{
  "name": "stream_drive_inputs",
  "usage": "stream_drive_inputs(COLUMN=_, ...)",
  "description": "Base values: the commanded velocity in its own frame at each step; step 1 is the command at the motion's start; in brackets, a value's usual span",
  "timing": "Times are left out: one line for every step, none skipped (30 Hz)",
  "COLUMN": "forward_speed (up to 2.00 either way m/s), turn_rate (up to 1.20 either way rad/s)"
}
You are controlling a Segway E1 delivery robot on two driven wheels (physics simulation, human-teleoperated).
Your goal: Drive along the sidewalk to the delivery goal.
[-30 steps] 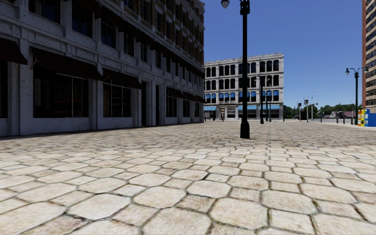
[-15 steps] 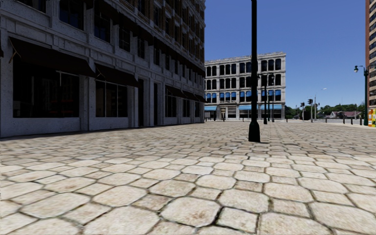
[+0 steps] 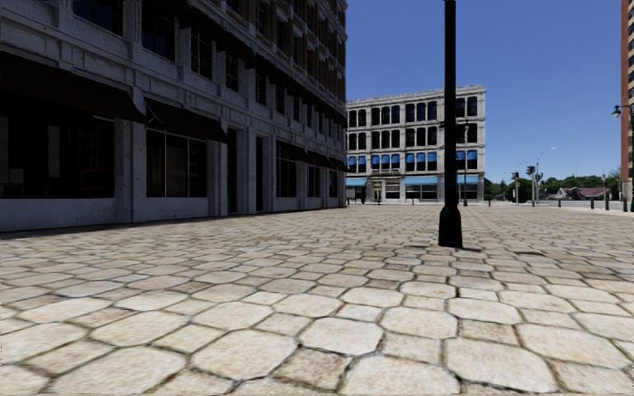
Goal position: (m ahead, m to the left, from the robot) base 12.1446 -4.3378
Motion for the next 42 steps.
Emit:
stream_drive_inputs(forward_speed=2.00, turn_rate=0.00)
stream_drive_inputs(forward_speed=2.00, turn_rate=0.00)
stream_drive_inputs(forward_speed=2.00, turn_rate=0.00)
stream_drive_inputs(forward_speed=2.00, turn_rate=0.00)
stream_drive_inputs(forward_speed=2.00, turn_rate=0.00)
stream_drive_inputs(forward_speed=2.00, turn_rate=0.00)
stream_drive_inputs(forward_speed=2.00, turn_rate=0.00)
stream_drive_inputs(forward_speed=2.00, turn_rate=0.00)
stream_drive_inputs(forward_speed=2.00, turn_rate=0.00)
stream_drive_inputs(forward_speed=2.00, turn_rate=-0.03)
stream_drive_inputs(forward_speed=2.00, turn_rate=-0.03)
stream_drive_inputs(forward_speed=2.00, turn_rate=-0.09)
stream_drive_inputs(forward_speed=2.00, turn_rate=-0.11)
stream_drive_inputs(forward_speed=2.00, turn_rate=-0.11)
stream_drive_inputs(forward_speed=2.00, turn_rate=-0.11)
stream_drive_inputs(forward_speed=2.00, turn_rate=-0.11)
stream_drive_inputs(forward_speed=2.00, turn_rate=-0.11)
stream_drive_inputs(forward_speed=2.00, turn_rate=-0.11)
stream_drive_inputs(forward_speed=2.00, turn_rate=-0.11)
stream_drive_inputs(forward_speed=2.00, turn_rate=-0.11)
stream_drive_inputs(forward_speed=2.00, turn_rate=-0.12)
stream_drive_inputs(forward_speed=2.00, turn_rate=-0.12)
stream_drive_inputs(forward_speed=2.00, turn_rate=-0.13)
stream_drive_inputs(forward_speed=2.00, turn_rate=-0.16)
stream_drive_inputs(forward_speed=2.00, turn_rate=-0.16)
stream_drive_inputs(forward_speed=2.00, turn_rate=-0.21)
stream_drive_inputs(forward_speed=2.00, turn_rate=-0.26)
stream_drive_inputs(forward_speed=2.00, turn_rate=-0.27)
stream_drive_inputs(forward_speed=2.00, turn_rate=-0.27)
stream_drive_inputs(forward_speed=2.00, turn_rate=-0.28)
stream_drive_inputs(forward_speed=2.00, turn_rate=-0.28)
stream_drive_inputs(forward_speed=2.00, turn_rate=-0.28)
stream_drive_inputs(forward_speed=2.00, turn_rate=-0.28)
stream_drive_inputs(forward_speed=2.00, turn_rate=-0.29)
stream_drive_inputs(forward_speed=2.00, turn_rate=-0.31)
stream_drive_inputs(forward_speed=2.00, turn_rate=-0.31)
stream_drive_inputs(forward_speed=2.00, turn_rate=-0.32)
stream_drive_inputs(forward_speed=2.00, turn_rate=-0.35)
stream_drive_inputs(forward_speed=2.00, turn_rate=-0.35)
stream_drive_inputs(forward_speed=2.00, turn_rate=-0.35)
stream_drive_inputs(forward_speed=2.00, turn_rate=-0.35)
stream_drive_inputs(forward_speed=2.00, turn_rate=-0.36)
